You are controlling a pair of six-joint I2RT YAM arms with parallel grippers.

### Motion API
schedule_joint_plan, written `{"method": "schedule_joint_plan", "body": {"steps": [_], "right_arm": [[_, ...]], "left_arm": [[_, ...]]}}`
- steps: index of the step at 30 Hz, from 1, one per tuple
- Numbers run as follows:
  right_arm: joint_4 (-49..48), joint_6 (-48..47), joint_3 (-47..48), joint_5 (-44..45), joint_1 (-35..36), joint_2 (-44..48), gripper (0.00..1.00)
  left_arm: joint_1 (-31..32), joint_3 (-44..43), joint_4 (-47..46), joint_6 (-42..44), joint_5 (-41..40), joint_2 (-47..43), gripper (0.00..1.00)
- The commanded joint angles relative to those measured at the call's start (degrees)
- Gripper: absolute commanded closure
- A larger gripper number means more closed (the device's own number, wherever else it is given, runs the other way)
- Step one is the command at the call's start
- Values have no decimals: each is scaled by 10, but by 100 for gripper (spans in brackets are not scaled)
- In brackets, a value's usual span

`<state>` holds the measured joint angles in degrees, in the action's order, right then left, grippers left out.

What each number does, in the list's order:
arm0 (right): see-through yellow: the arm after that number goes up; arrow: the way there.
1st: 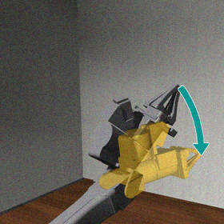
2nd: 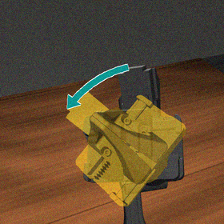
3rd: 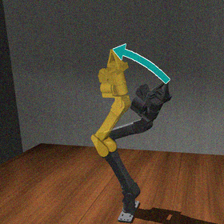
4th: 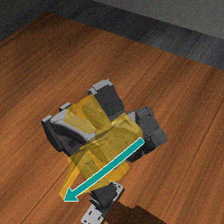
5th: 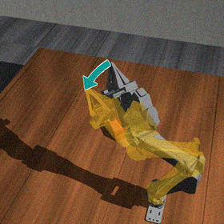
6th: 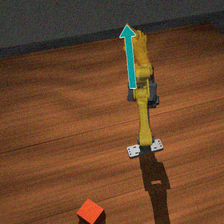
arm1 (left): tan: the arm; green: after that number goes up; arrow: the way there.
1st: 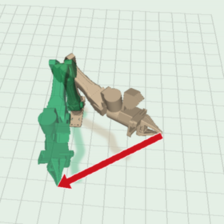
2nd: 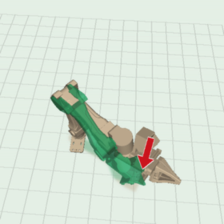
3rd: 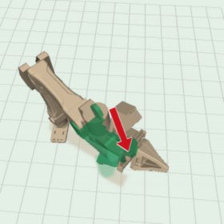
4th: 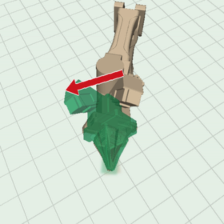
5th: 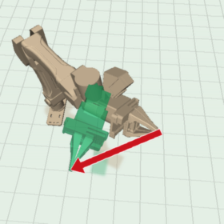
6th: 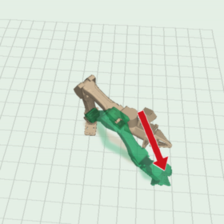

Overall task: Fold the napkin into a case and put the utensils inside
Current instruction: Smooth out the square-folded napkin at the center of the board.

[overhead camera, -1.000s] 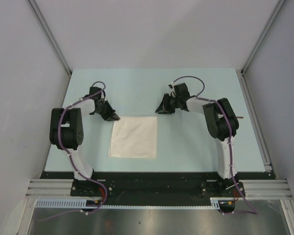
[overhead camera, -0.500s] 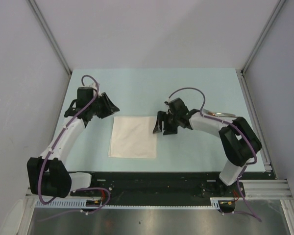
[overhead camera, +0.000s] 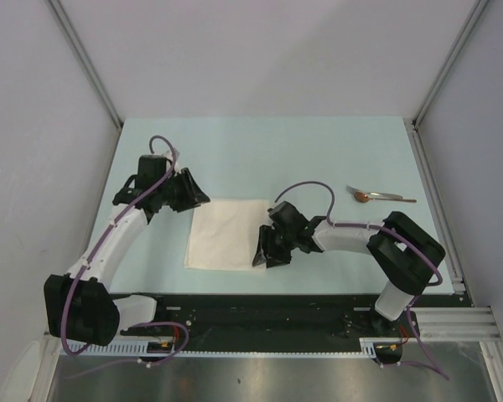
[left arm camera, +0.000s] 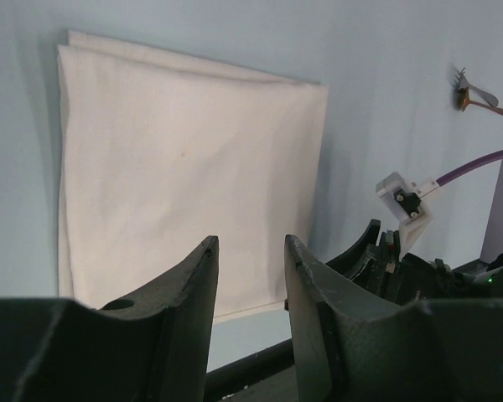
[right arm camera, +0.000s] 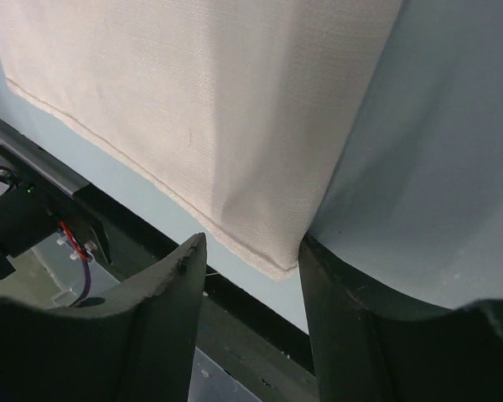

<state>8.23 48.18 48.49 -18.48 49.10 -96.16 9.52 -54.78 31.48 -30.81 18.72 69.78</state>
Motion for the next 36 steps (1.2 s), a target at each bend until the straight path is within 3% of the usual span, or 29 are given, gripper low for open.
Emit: {"method": "schedule_joint_plan", "body": {"steps": [1,3,9,15,19,20,23,24,26,27,29,31,36], "right_arm": [[17,22,-14,38,23,-11,49],[33,20,-21,52,23,1,52],[63,-7,-56,86,-43,37,100],[108,-104,-17,116,-193,48,100],[117,-203,90,130,-287,-29,100],[129,-236,152,128,-299,-51,98],[190,-264,297,137,-332,-135,80],[212,-266,324,136,-337,-147,66],[245,-266,356,145,-339,-141,52],[244,-263,350,144,-340,-128,41],[225,-259,320,123,-339,-78,35],[212,-244,260,79,-339,-43,33],[147,-197,80,9,-307,82,32]], "left_arm": [[2,-43,6,20,18,-5,58],[2,-47,5,26,17,-2,58],[3,-66,-2,31,39,47,58],[17,-94,-27,23,56,101,58],[41,-128,-29,25,58,158,57],[47,-132,-32,19,68,170,56],[57,-146,-27,21,59,218,55],[59,-149,-22,26,41,223,55],[60,-151,-13,41,33,239,54],[61,-149,-12,46,30,244,53],[62,-149,-6,52,32,266,53],[66,-144,-17,54,52,293,53],[70,-140,-7,81,3,318,53]]}}
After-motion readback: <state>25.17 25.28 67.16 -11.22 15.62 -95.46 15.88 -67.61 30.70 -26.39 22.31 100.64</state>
